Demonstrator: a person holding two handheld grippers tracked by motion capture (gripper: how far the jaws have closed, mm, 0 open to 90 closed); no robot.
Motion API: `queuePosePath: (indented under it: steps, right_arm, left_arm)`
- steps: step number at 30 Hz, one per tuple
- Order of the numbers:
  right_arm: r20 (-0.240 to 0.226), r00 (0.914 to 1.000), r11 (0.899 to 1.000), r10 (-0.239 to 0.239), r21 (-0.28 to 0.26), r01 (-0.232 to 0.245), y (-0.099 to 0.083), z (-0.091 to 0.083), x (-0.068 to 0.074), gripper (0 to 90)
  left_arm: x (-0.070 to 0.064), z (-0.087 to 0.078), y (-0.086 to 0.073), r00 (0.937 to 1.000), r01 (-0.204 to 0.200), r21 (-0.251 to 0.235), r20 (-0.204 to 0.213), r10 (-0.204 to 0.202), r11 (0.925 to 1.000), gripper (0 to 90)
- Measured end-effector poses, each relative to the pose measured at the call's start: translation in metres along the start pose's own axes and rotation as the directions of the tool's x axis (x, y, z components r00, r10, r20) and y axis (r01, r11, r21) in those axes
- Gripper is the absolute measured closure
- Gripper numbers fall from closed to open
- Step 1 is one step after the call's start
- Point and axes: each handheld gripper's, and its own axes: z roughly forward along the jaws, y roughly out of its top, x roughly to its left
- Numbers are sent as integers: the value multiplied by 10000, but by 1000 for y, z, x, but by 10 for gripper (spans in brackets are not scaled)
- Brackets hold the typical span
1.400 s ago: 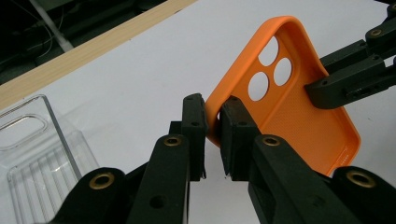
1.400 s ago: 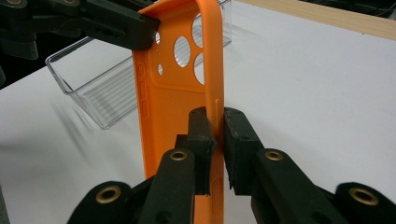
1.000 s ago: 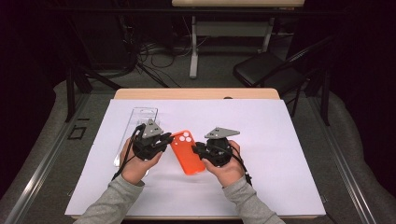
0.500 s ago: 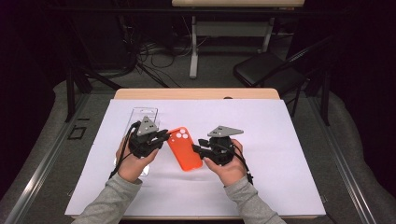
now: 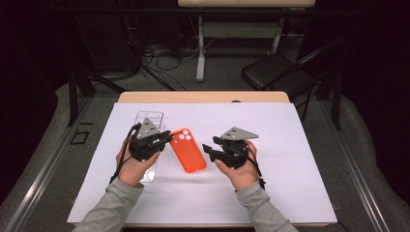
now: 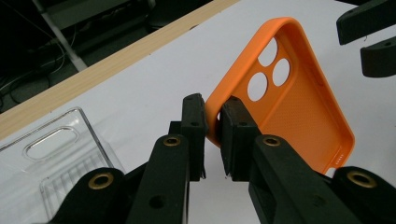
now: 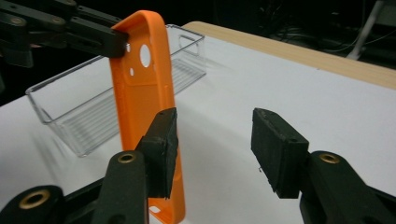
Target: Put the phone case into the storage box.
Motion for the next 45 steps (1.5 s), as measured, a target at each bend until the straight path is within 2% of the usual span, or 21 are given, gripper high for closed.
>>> queuePosePath:
  steps: [8, 12, 18, 20, 22, 24, 27, 30, 35, 42, 45]
  right_arm:
    - [161, 9999, 9999, -59, -93, 60, 1, -2, -7, 520]
    - [-178, 9998, 9999, 71, -134, -74, 1, -4, -9, 533]
    - [-241, 9997, 9996, -94, -281, 87, 4, -9, -11, 515]
    - [-87, 9999, 9984, -99, -561, 94, 6, -12, -12, 462]
    - [-145, 9999, 9985, -76, -536, 68, 8, -15, -12, 461]
    - [78, 9996, 9976, -253, -647, 258, 9, -18, -11, 441]
    - [113, 9999, 9967, -79, -808, 87, 8, -22, -13, 398]
    - [273, 9995, 9953, -186, -941, 211, 8, -25, -16, 352]
    - [622, 9975, 9960, -323, -811, 373, 3, -30, -20, 295]
    - [646, 9978, 9974, 112, -718, -66, -8, -35, -28, 247]
    - [742, 9972, 9982, 94, -594, -50, -15, -38, -32, 212]
  left_arm:
    - [4, -3, 0, 9999, -76, -158, -108, 74, 9998, 809]
    - [6, -4, -1, 9998, -124, -349, -190, 117, 9993, 809]
    - [9, -5, -1, 9995, -232, -423, -231, 222, 9988, 808]
    - [10, -6, -1, 9994, -260, -491, -247, 248, 9985, 809]
    - [11, -7, -1, 9993, -255, -618, -296, 237, 9978, 808]
    - [12, -8, -2, 9993, -229, -734, -307, 207, 9970, 808]
    - [13, -9, -2, 9991, -271, -832, -347, 243, 9962, 809]
    - [15, -9, -3, 9988, -317, -880, -395, 283, 9956, 809]
    - [18, -12, -3, 9986, -289, -976, -475, 244, 9948, 809]
    - [19, -12, -5, 9977, -403, -1085, -593, 341, 9933, 808]
    - [20, -12, -6, 9979, -422, -1145, -545, 361, 9925, 807]
